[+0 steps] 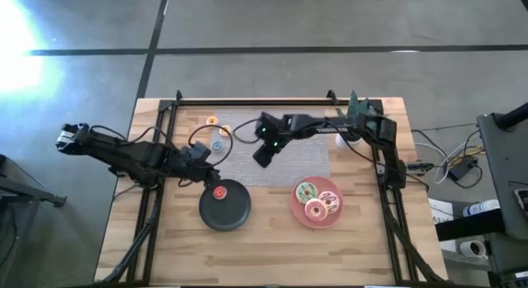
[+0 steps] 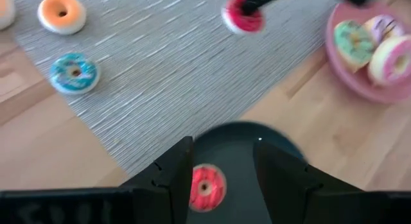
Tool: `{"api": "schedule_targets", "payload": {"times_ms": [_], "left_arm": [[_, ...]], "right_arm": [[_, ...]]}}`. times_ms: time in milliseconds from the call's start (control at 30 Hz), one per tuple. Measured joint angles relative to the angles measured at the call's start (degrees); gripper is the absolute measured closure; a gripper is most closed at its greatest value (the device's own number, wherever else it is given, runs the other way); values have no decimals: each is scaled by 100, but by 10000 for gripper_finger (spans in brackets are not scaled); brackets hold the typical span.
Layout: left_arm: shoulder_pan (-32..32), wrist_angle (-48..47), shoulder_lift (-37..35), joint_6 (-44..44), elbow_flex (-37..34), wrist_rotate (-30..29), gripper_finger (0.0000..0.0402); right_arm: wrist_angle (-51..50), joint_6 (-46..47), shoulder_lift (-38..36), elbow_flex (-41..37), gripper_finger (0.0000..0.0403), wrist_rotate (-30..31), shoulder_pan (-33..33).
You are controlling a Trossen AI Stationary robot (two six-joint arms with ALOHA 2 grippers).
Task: Pick & Place donuts
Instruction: Put the small red donut on the black plate, then put the small blue donut on the black plate
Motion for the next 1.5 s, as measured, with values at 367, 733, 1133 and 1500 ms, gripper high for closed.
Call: {"api": "schedule_targets", "payload": {"times_ms": [367, 733, 1133, 1500], "left_arm": [[-147, -1170, -659, -261, -2, -489, 265], [-147, -1410, -1255, 86, -2, -934, 265], [-153, -1883, -1600, 549, -26, -808, 265], [-151, -1842, -1651, 628, -652, -717, 265]], "right_arm": [[388, 719, 707, 1279, 390, -28, 1105], [-375, 1279, 2239, 2885, 390, -71, 1446], [-1757, 1009, 2555, 3850, 290, 1301, 1480], [-2042, 633, 2284, 4090, 232, 1863, 1493]]}}
